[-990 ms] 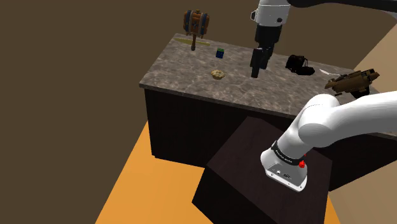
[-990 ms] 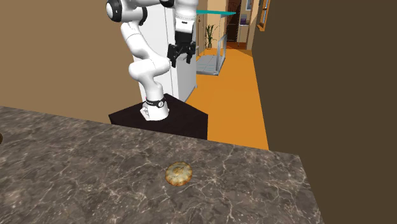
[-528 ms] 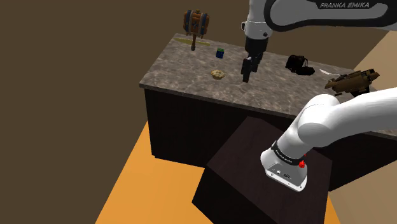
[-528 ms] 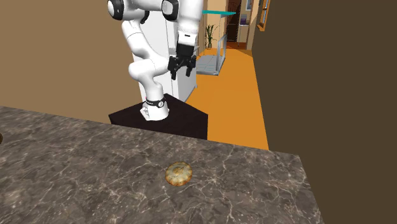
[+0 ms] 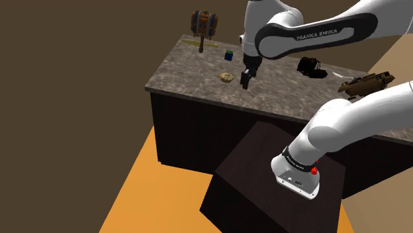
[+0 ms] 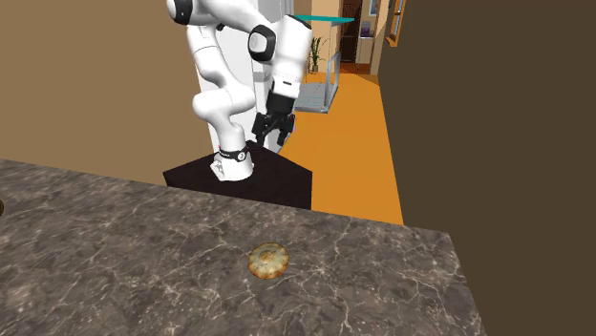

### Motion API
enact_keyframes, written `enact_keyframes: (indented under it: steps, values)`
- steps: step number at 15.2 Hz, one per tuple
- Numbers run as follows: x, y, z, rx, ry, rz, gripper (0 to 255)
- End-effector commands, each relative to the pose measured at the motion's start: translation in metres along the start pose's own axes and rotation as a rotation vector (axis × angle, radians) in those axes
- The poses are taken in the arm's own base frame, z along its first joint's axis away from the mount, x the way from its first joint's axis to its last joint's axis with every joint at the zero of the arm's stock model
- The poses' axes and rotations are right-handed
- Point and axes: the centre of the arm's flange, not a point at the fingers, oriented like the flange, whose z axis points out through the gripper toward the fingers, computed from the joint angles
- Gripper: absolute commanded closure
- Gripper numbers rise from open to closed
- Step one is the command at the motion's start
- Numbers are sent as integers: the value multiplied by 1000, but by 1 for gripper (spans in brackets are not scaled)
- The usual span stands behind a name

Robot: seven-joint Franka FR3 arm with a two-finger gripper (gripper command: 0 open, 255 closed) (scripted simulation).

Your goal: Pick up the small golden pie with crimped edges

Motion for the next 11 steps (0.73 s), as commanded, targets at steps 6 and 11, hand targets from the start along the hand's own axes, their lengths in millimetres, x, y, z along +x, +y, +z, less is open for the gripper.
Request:
enact_keyframes:
  steps: [6, 11]
  values:
    - [49, 28, 56, -150, 54, -34, 0]
    - [86, 50, 92, -255, 90, -57, 0]
